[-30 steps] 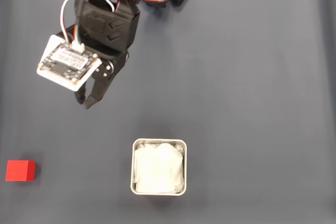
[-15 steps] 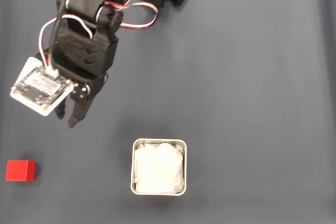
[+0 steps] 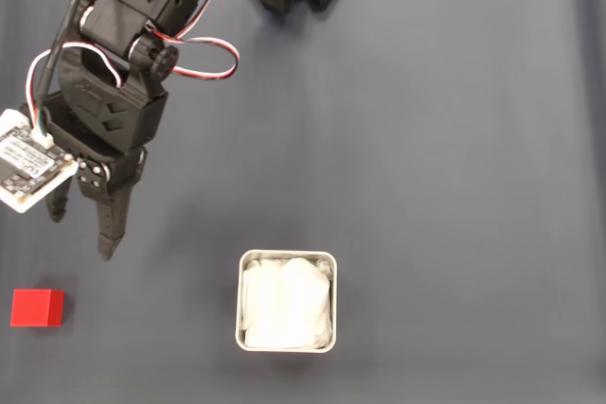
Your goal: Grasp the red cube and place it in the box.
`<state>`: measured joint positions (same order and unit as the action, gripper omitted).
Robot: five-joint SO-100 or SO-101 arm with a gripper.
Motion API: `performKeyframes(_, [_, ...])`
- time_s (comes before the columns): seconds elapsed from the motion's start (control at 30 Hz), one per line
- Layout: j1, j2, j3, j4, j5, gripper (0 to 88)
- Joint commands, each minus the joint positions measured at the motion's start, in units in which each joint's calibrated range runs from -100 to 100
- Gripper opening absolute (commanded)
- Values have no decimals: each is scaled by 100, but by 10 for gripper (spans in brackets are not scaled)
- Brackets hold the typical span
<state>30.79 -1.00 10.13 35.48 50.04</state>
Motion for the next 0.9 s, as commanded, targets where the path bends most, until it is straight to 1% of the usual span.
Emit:
performKeyframes(0.0, [96,22,-319,-220,44,252])
performKeyframes(0.43, [181,680,-757,-392,73,345])
performKeyframes(0.87, [274,1634,-1460,-753,73,383])
